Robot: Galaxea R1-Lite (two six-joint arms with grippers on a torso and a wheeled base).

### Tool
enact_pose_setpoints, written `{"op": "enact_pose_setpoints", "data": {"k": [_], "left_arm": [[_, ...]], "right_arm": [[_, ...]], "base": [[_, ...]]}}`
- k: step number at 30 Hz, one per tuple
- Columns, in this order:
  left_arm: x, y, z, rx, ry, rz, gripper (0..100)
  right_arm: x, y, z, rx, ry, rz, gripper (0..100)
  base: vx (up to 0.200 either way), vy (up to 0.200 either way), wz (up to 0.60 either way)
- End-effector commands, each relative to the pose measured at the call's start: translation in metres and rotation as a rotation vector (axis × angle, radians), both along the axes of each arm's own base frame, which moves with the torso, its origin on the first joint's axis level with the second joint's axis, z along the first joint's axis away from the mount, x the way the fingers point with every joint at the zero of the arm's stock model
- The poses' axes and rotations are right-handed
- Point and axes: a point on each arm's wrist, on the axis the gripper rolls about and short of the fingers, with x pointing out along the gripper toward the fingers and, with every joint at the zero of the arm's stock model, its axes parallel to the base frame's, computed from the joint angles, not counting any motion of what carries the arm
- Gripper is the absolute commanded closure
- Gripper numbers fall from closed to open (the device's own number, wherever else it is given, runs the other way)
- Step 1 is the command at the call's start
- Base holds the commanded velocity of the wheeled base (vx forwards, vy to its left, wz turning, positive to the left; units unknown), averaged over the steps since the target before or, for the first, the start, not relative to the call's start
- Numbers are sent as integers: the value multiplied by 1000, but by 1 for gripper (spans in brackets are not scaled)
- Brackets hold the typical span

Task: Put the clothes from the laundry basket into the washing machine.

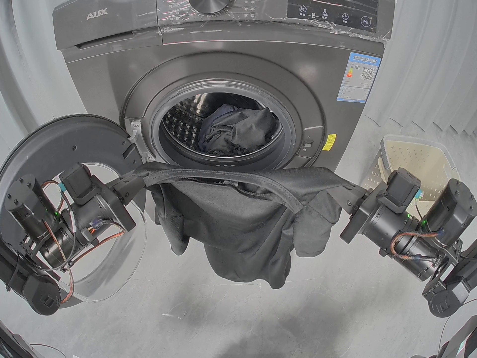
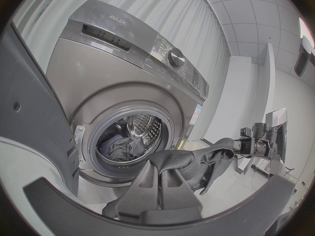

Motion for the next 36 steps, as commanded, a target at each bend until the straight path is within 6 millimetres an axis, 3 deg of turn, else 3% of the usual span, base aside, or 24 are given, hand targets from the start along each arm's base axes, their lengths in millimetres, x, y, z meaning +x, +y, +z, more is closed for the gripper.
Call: {"op": "enact_pose_setpoints", "data": {"k": [1,6,16,23,28,29,31,36], "left_arm": [[3,0,5,-9,-23,7,100],[4,0,7,-11,-33,9,100],[-3,0,17,-25,-69,5,100],[-7,-6,9,-13,-37,-31,100],[-11,-25,4,5,-28,-105,100],[-11,-25,4,5,-28,-105,100],[-11,-26,6,6,-39,-110,100],[-12,-33,15,-10,-74,-138,100]], "right_arm": [[7,-8,3,8,-11,-41,100],[13,-15,3,5,-12,-79,100],[8,-6,2,-1,-15,-44,100],[9,-3,6,12,-26,-37,100],[5,5,-7,-15,19,-5,100],[5,5,-7,-15,19,-5,100],[-1,5,-25,-69,80,16,100],[-10,17,-37,-100,117,72,100]], "base": [[0,0,0],[0,0,0],[0,0,0],[0,0,0],[0,0,0],[0,0,0],[0,0,0],[0,0,0]]}}
